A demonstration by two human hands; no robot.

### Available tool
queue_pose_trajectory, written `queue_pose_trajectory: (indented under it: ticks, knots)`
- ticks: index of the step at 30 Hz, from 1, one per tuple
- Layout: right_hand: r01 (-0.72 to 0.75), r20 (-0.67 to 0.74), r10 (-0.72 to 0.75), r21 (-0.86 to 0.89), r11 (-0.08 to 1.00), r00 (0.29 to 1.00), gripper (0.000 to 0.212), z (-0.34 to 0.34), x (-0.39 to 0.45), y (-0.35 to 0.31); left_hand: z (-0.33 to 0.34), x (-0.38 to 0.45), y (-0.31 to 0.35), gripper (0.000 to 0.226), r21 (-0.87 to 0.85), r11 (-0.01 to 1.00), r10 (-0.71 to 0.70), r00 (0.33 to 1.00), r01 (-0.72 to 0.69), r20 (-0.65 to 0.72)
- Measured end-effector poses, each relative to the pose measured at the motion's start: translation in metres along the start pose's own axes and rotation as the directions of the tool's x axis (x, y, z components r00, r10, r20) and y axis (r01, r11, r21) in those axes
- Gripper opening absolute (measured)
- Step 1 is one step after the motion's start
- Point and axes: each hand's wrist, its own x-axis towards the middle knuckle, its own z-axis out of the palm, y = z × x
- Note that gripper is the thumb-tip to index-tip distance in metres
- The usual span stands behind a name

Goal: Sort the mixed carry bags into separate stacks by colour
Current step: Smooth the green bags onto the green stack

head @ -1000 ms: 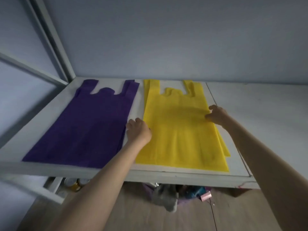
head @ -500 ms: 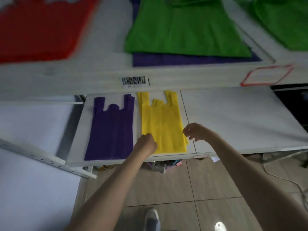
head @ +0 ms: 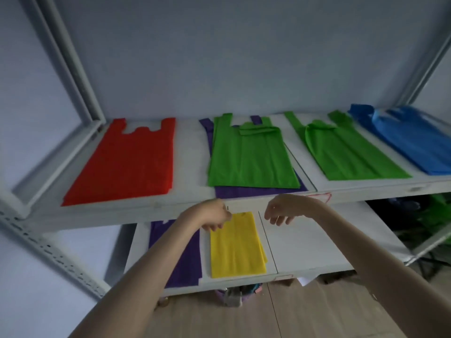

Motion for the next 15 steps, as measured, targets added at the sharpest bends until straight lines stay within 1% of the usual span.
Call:
queue_pose_trajectory:
  ticks: [2,4,6,8,9,12,15]
  knots:
    - [0.017,-0.062,-0.014,0.036,0.999,0.998,0.025,-0.026,0.003,-0.007,-0.026,0.002,0.007,0.023,-0.045,0.999,0.019,0.995,-0.023,-0.097]
    - [0.014,-0.129,-0.003,0.084,0.996,0.992,0.019,-0.053,0.012,-0.01,-0.045,0.015,0.013,0.018,-0.079,0.997,0.004,0.98,-0.021,-0.199]
    - [0.027,-0.223,-0.002,0.108,0.994,0.975,0.021,-0.08,0.029,-0.007,-0.058,0.034,0.02,0.027,-0.126,0.992,-0.037,0.961,0.002,-0.273]
    - [0.044,-0.319,0.0,0.129,0.991,0.948,0.028,-0.108,0.047,0.0,-0.068,0.056,0.026,0.037,-0.158,0.986,-0.093,0.946,0.045,-0.31]
    - [0.045,-0.357,0.007,0.138,0.989,0.934,0.029,-0.121,0.057,0.003,-0.072,0.068,0.029,0.037,-0.159,0.985,-0.121,0.939,0.073,-0.321]
    - [0.016,-0.427,0.051,0.151,0.988,0.903,0.029,-0.159,0.093,0.012,-0.085,0.104,0.034,0.024,-0.145,0.981,-0.172,0.926,0.129,-0.335]
    - [-0.057,-0.429,0.109,0.132,0.99,0.897,0.033,-0.191,0.126,0.018,-0.095,0.137,0.04,0.04,-0.167,0.971,-0.219,0.907,0.169,-0.358]
